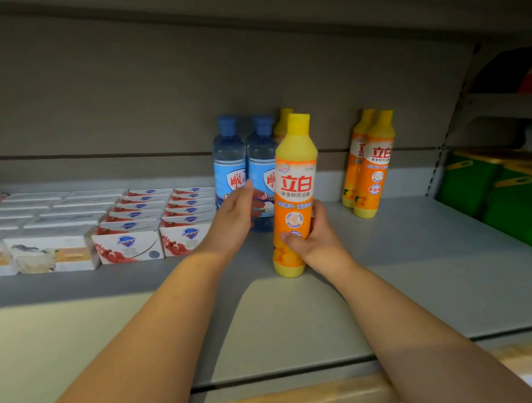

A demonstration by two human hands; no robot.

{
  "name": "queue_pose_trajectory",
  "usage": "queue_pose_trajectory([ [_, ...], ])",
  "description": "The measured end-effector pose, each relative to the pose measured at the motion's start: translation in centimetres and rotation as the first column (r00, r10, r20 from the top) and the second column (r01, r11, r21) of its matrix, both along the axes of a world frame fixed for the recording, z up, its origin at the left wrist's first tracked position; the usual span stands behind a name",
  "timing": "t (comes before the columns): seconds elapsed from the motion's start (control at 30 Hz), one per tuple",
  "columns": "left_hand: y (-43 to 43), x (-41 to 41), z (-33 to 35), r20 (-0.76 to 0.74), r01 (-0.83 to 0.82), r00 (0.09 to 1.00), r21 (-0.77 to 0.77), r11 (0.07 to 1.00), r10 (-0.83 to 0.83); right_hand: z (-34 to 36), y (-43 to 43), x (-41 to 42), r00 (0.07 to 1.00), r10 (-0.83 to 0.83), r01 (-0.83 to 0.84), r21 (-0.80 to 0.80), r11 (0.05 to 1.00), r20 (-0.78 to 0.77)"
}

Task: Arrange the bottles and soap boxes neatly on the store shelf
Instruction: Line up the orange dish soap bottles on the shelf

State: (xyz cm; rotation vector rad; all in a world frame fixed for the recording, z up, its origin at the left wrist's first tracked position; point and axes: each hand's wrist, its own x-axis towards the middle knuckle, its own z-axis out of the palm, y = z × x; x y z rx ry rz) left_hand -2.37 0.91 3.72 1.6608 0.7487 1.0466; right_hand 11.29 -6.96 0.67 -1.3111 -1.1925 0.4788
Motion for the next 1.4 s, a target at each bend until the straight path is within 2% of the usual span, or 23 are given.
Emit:
queue_pose_trajectory([
  [0.07, 0.7, 0.4, -2.0, -0.141, -0.057, 0.988, 0.074, 0.996, 0.067, -0.3, 0.3, 0.9, 0.994, -0.105, 0.105, 0.012, 0.994, -0.001],
  [0.1, 1.0, 0.6, -3.1, -0.286, -0.036, 0.955, 0.169, 0.985, 0.084, -0.4, 0.5, 1.4, 0.987, -0.159, 0.159, 0.014, 0.987, -0.009],
  [0.17, 1.3, 1.1, -4.9, -0.622, 0.110, 0.768, 0.362, 0.926, 0.152, -0.7, 0.8, 2.5, 0.963, -0.267, 0.268, 0.033, 0.963, -0.020],
  [0.2, 1.5, 1.4, -5.4, -0.719, 0.180, 0.664, 0.420, 0.889, 0.205, -0.8, 1.0, 3.1, 0.950, -0.311, 0.311, 0.047, 0.949, -0.007],
  [0.23, 1.6, 1.6, -5.7, -0.763, 0.222, 0.599, 0.451, 0.865, 0.244, -0.8, 1.2, 3.7, 0.938, -0.345, 0.343, 0.058, 0.937, 0.020],
  [0.27, 1.7, 1.7, -5.7, -0.776, 0.238, 0.576, 0.459, 0.856, 0.257, -0.9, 1.5, 4.4, 0.928, -0.368, 0.365, 0.064, 0.929, 0.052],
  [0.4, 2.0, 1.7, -5.6, -0.736, 0.226, 0.635, 0.467, 0.855, 0.235, -0.6, 2.7, 7.4, 0.886, -0.430, 0.430, 0.040, 0.902, 0.174],
  [0.47, 2.1, 1.6, -5.5, -0.747, 0.245, 0.627, 0.457, 0.855, 0.220, -0.8, 3.6, 8.7, 0.850, -0.481, 0.490, 0.015, 0.872, 0.213],
  [0.6, 2.0, 1.7, -5.2, -0.804, 0.317, 0.558, 0.435, 0.843, 0.204, -1.0, 5.8, 10.4, 0.827, -0.513, 0.536, -0.046, 0.843, 0.228],
  [0.7, 2.1, 1.6, -5.4, -0.797, 0.310, 0.570, 0.432, 0.847, 0.199, -1.0, 7.5, 11.2, 0.813, -0.537, 0.564, -0.077, 0.822, 0.225],
  [0.8, 2.4, 1.5, -5.3, -0.786, 0.304, 0.590, 0.427, 0.851, 0.183, -1.0, 8.9, 12.0, 0.765, -0.578, 0.619, -0.077, 0.782, 0.285],
  [0.97, 2.2, 1.6, -5.3, -0.776, 0.286, 0.602, 0.431, 0.856, 0.190, -0.9, 10.5, 13.2, 0.773, -0.621, 0.634, -0.116, 0.765, 0.126],
  [1.07, 2.1, 1.6, -5.2, -0.789, 0.288, 0.584, 0.422, 0.859, 0.191, -0.6, 11.3, 13.7, 0.748, -0.646, 0.664, -0.156, 0.731, 0.152],
  [1.27, 2.2, 1.7, -5.2, -0.781, 0.280, 0.595, 0.422, 0.862, 0.189, -1.3, 12.3, 13.0, 0.622, -0.698, 0.771, -0.121, 0.626, 0.354],
  [1.4, 2.2, 1.7, -5.4, -0.770, 0.268, 0.608, 0.427, 0.863, 0.192, -1.6, 11.8, 12.6, 0.539, -0.770, 0.823, -0.019, 0.567, 0.342],
])
